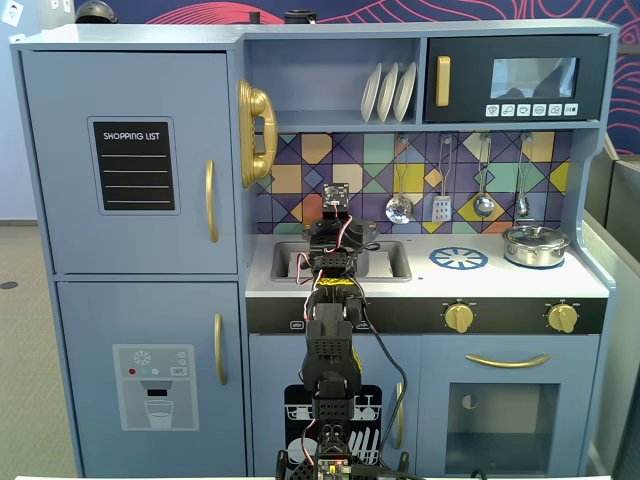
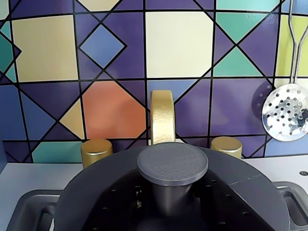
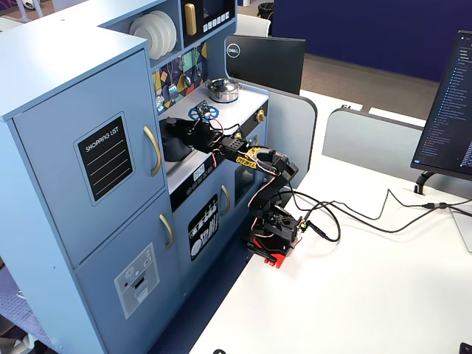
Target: Pick up the lid from the counter and put it on the gray recipient
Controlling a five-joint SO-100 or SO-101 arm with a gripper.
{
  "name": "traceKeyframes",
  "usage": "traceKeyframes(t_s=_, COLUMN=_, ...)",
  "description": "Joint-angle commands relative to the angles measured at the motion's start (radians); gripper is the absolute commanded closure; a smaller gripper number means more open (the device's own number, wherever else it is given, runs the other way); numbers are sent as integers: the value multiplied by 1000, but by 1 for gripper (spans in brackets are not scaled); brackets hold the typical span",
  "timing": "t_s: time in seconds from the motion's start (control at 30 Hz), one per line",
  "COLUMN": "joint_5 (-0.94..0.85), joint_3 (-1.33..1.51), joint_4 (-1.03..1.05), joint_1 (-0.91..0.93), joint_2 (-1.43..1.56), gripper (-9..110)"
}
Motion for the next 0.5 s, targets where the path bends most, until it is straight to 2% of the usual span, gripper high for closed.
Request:
traceKeyframes(t_s=0.0, joint_5=25, joint_3=-14, joint_4=-28, joint_1=-3, joint_2=40, gripper=88)
traceKeyframes(t_s=0.2, joint_5=25, joint_3=49, joint_4=20, joint_1=28, joint_2=118, gripper=77)
traceKeyframes(t_s=0.3, joint_5=28, joint_3=71, joint_4=129, joint_1=26, joint_2=219, gripper=78)
traceKeyframes(t_s=0.47, joint_5=6, joint_3=71, joint_4=426, joint_1=-3, joint_2=457, gripper=84)
